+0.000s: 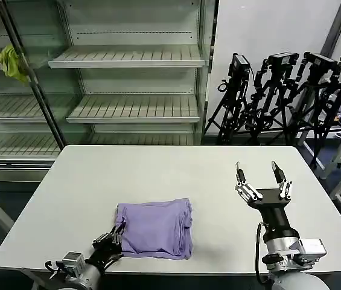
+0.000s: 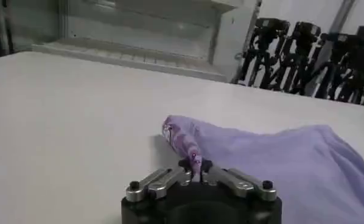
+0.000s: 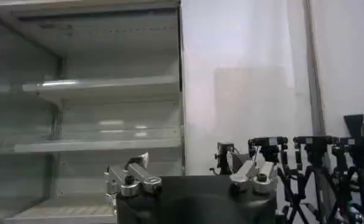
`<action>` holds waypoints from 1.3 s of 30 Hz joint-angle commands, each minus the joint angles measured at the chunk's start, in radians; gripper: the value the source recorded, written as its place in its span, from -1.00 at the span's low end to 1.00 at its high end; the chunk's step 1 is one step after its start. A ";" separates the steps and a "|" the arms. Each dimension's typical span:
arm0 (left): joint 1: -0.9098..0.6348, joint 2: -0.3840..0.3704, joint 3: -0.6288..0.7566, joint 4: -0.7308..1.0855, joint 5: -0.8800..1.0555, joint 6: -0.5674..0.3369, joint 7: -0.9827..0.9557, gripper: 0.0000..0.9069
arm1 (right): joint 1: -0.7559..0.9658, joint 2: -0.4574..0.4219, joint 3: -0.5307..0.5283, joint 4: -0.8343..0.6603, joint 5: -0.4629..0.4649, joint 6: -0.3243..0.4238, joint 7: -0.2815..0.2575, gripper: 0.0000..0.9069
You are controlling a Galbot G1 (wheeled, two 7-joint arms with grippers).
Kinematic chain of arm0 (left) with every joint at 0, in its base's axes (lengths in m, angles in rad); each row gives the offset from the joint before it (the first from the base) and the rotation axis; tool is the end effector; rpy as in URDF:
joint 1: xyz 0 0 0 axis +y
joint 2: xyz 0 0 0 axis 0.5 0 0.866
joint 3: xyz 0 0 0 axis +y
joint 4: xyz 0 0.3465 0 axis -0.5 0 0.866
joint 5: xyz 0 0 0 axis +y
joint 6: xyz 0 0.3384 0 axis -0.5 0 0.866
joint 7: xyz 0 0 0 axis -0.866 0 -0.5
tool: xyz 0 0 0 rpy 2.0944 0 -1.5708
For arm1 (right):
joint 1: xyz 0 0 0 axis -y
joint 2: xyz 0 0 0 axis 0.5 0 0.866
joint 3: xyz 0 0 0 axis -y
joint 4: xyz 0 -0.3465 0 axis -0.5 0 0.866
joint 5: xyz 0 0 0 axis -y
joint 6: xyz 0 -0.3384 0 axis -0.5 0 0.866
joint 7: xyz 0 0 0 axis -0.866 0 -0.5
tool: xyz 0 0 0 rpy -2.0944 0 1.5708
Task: Fold and organize the clothes.
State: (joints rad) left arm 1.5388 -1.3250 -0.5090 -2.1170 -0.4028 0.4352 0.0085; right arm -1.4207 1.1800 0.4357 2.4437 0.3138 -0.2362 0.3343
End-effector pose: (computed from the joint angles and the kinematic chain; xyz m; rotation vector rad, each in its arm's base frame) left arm 0.1762 0.0375 -0.2834 -0.2639 -2.7127 0.2259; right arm 0.1696 -0.0156 -0.1609 -0.0547 2.9555 0.0352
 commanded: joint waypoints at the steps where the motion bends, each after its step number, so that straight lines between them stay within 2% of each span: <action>1: -0.012 0.003 -0.012 0.004 -0.001 -0.001 0.000 -0.98 | -0.002 0.001 0.000 0.003 -0.002 0.002 0.000 1.00; 7: -0.040 0.038 -0.077 0.025 -0.016 0.010 -0.003 -0.98 | 0.009 -0.005 -0.002 0.005 0.000 0.001 0.001 1.00; 16: -0.051 0.131 -0.263 0.001 -0.092 0.037 -0.003 -0.98 | 0.040 -0.013 -0.018 -0.010 0.005 0.000 0.003 1.00; 22: -0.042 0.220 -0.371 -0.015 -0.113 0.041 -0.002 -0.98 | 0.066 -0.015 -0.037 -0.023 0.008 -0.002 0.003 1.00; 31: -0.022 0.402 -0.542 -0.025 -0.137 0.051 -0.002 -0.98 | 0.068 -0.025 -0.026 -0.025 0.021 0.003 0.004 1.00; 39: -0.022 0.497 -0.600 -0.051 -0.132 0.068 -0.002 -0.98 | 0.048 -0.031 0.010 -0.022 0.033 0.014 0.008 1.00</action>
State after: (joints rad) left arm 1.5193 -0.9719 -0.9896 -2.1538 -0.5289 0.4939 0.0081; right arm -1.3709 1.1500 0.4284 2.4209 0.3435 -0.2250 0.3414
